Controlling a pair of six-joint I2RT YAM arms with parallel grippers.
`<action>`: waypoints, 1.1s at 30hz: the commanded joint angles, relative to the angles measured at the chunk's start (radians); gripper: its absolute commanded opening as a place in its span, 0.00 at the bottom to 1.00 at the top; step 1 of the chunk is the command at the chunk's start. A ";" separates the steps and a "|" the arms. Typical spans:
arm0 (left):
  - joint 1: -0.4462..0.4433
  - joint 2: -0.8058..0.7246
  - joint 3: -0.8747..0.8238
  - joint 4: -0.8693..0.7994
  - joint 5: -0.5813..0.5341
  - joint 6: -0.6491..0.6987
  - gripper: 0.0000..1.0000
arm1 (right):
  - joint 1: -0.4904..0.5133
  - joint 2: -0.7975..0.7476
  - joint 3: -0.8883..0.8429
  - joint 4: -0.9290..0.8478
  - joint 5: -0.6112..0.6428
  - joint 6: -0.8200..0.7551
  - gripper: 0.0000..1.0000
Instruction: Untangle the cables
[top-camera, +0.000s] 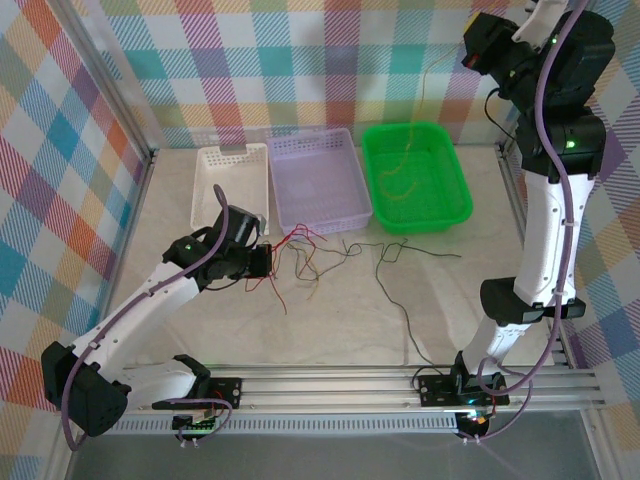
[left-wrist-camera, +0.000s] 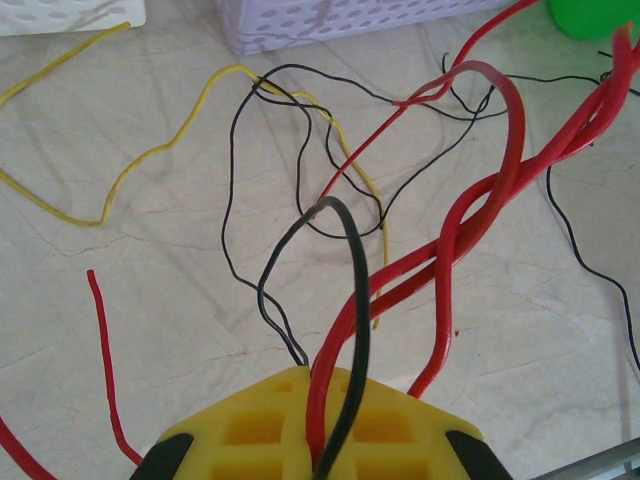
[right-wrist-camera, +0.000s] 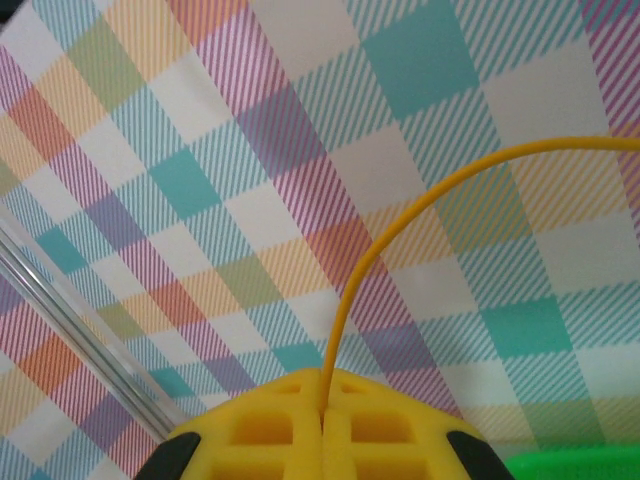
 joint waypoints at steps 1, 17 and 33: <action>-0.011 0.003 0.002 -0.021 0.013 0.022 0.00 | -0.028 0.032 0.022 0.080 0.003 0.031 0.00; -0.013 0.006 0.005 -0.015 0.035 0.020 0.00 | -0.043 0.040 -0.384 0.064 0.085 -0.107 0.00; -0.105 0.040 0.024 0.023 0.062 -0.023 0.00 | -0.044 -0.099 -1.111 0.155 0.070 -0.013 0.22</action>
